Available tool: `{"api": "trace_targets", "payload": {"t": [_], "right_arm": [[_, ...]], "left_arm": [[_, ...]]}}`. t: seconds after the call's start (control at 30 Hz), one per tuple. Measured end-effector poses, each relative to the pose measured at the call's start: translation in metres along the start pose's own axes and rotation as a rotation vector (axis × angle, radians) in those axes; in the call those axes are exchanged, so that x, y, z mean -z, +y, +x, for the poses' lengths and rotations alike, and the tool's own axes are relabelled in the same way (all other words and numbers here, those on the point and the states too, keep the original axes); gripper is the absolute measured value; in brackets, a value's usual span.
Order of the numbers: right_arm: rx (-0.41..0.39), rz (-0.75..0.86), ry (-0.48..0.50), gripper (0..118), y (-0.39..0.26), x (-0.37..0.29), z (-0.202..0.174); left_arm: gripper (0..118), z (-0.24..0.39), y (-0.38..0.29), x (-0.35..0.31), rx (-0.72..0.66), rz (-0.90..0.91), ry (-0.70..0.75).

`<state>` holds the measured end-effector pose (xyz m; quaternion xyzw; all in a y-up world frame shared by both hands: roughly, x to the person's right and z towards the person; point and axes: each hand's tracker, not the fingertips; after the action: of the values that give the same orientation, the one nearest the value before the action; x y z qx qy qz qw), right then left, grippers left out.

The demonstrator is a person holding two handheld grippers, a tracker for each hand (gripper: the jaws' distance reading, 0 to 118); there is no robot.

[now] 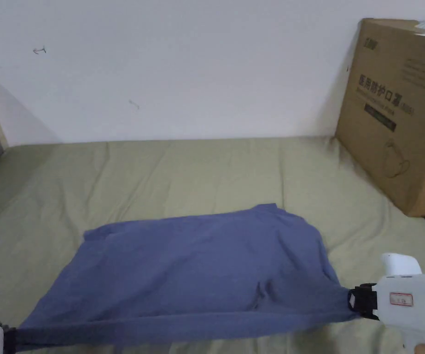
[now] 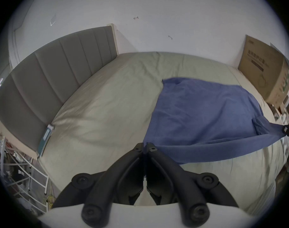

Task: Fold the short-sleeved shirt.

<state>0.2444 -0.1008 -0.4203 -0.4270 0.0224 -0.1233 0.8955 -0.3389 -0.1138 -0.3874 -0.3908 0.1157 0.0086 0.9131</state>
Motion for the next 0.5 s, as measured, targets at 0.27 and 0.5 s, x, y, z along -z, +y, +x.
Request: {"api": "trace_targets", "payload": {"t": [0.27, 0.5], "right_arm": [[-0.021, -0.082, -0.046, 4, -0.101, -0.036, 0.009], [0.06, -0.03, -0.038, 57, -0.112, -0.031, 0.018]], "left_arm": [[0, -0.018, -0.074, -0.038, 0.009, -0.032, -0.002], [67, -0.033, -0.084, -0.025, -0.05, -0.07, -0.078]]}}
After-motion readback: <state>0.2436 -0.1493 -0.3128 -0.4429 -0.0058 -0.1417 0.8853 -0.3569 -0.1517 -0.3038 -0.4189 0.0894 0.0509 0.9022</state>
